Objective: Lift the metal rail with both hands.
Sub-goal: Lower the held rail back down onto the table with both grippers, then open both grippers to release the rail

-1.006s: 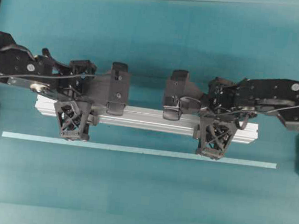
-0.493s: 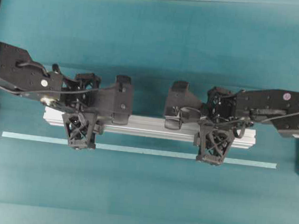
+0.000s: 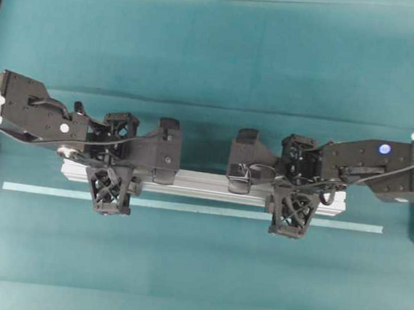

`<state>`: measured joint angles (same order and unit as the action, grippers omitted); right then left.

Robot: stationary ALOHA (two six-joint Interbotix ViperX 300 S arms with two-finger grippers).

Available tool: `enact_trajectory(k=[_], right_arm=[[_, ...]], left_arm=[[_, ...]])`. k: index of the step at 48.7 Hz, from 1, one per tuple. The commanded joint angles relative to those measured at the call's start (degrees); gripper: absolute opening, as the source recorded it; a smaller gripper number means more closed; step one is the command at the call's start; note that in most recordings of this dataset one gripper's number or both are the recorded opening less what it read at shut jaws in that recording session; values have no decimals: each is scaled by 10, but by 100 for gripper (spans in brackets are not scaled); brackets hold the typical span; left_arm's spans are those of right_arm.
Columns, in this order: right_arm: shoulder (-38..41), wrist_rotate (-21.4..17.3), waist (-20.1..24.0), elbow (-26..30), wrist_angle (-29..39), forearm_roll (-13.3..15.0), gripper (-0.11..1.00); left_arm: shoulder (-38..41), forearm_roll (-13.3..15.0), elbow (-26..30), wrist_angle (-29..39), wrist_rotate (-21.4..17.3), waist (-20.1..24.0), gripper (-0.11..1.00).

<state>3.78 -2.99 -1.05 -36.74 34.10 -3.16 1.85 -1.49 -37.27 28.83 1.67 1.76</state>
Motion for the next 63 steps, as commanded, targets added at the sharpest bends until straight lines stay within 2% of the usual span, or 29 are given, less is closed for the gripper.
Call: enact_trajectory(k=[1,33,55,63], right_arm=[[4,-1,3,4,-10,-1,38],[13,-2,11,0,-20,-1,38],[21,-3,13,-1,-24,-1,38],[21,-4,13,-1,-32,-3,38]], left_arm=[[-2,-1,4,-5,8,-3,36],[12,-1,-2,-25,33,-18,36],[12,-1,-14,-30,24,-17,36],[11,-2,-18,-55,20,-18,36]])
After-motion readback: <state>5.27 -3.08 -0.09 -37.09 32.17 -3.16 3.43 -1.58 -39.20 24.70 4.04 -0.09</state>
